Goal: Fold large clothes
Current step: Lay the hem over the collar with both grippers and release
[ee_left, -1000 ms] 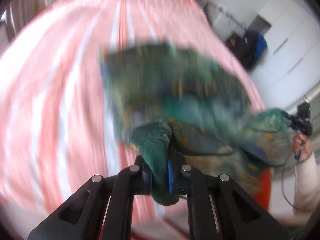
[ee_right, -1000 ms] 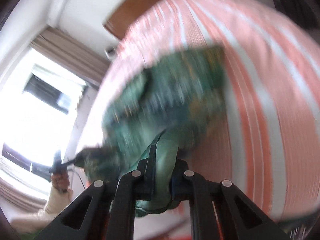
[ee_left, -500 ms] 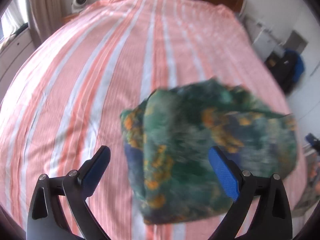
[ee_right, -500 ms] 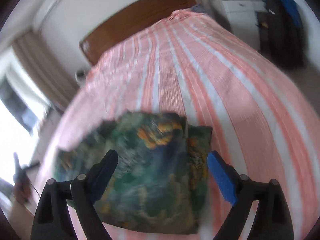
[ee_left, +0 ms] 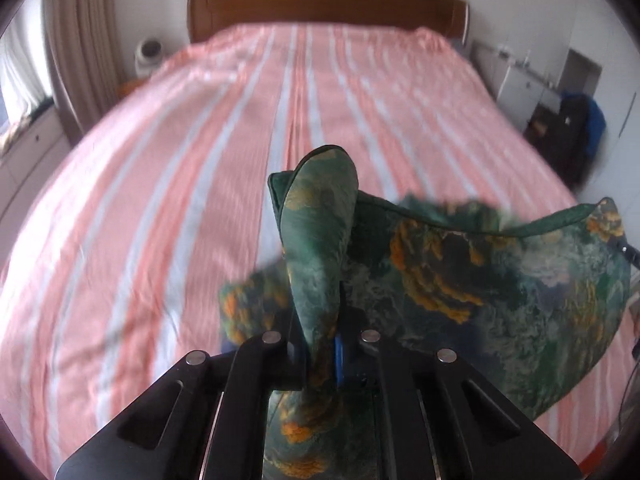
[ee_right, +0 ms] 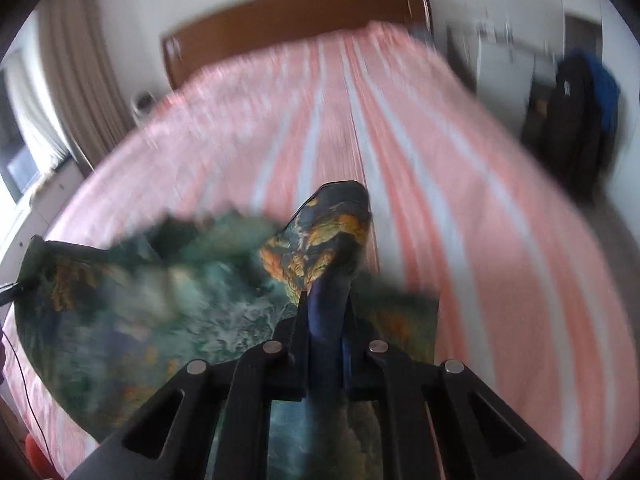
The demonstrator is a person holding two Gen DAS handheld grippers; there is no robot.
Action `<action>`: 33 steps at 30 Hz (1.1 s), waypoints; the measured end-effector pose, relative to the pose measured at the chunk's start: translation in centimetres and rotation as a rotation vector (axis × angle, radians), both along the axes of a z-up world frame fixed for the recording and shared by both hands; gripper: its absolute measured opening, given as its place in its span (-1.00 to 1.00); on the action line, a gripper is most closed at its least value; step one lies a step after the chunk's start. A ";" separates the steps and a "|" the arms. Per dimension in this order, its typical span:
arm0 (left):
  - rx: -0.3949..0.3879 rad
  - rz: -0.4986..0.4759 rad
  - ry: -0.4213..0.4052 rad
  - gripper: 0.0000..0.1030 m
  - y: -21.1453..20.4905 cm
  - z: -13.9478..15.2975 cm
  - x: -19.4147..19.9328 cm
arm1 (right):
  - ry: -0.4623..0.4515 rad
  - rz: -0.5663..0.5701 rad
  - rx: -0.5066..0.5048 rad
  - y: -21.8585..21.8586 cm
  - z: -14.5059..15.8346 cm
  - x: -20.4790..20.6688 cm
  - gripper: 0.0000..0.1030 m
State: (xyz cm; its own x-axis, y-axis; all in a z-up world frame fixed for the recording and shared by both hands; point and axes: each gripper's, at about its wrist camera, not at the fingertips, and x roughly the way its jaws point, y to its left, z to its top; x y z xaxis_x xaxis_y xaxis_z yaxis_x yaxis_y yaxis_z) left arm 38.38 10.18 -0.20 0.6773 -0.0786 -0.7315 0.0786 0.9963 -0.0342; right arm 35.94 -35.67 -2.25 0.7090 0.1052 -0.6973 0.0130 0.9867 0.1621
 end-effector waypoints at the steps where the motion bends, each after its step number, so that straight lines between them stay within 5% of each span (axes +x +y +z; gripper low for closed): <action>1: 0.016 0.010 -0.044 -0.86 -0.3 0.6 0.5 | -0.061 -0.001 -0.020 0.1 1.8 0.1 -0.79; 4: 0.073 0.064 -0.138 -0.85 -0.9 0.3 3.2 | -0.192 -0.014 -0.069 0.7 4.5 1.6 -0.79; 6: 0.139 0.096 -0.104 -0.84 -0.9 -3.1 5.8 | -0.211 -0.030 -0.090 0.9 4.1 3.5 -0.79; 9: 0.197 0.093 0.039 -0.78 -0.1 -10.9 8.1 | -0.087 -0.037 -0.135 0.8 -1.9 7.5 -0.78; 11: 0.148 0.084 0.034 -0.76 0.6 -14.4 7.1 | 0.052 -0.014 -0.155 1.0 -7.6 8.9 -0.70; 13: 0.127 0.089 -0.026 -0.73 0.9 -14.4 6.4 | 0.093 -0.003 -0.091 0.9 -12.2 8.3 -0.68; 15: 0.080 0.085 -0.032 -0.69 1.6 -14.5 6.2 | 0.015 -0.034 -0.062 0.2 -12.2 7.2 -0.66; 19: 0.005 0.083 -0.032 -0.64 2.6 -14.9 6.0 | 0.023 -0.047 0.056 -1.8 -12.3 7.1 -0.56; 26: 0.033 0.096 -0.050 -0.55 2.2 -15.4 5.8 | 0.001 -0.063 0.032 -0.8 -12.4 6.6 -0.47; 33: 0.072 0.142 -0.061 -0.20 2.0 -15.3 5.4 | -0.009 -0.087 0.035 -1.0 -12.2 6.7 -0.24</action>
State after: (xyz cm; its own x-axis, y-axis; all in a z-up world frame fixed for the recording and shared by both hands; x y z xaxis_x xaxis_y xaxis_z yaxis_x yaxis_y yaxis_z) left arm 43.82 12.23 -15.48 0.7215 0.0727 -0.6886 -0.0638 0.9972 0.0384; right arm 42.69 -36.67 -14.48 0.7230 0.0670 -0.6876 0.0969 0.9756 0.1969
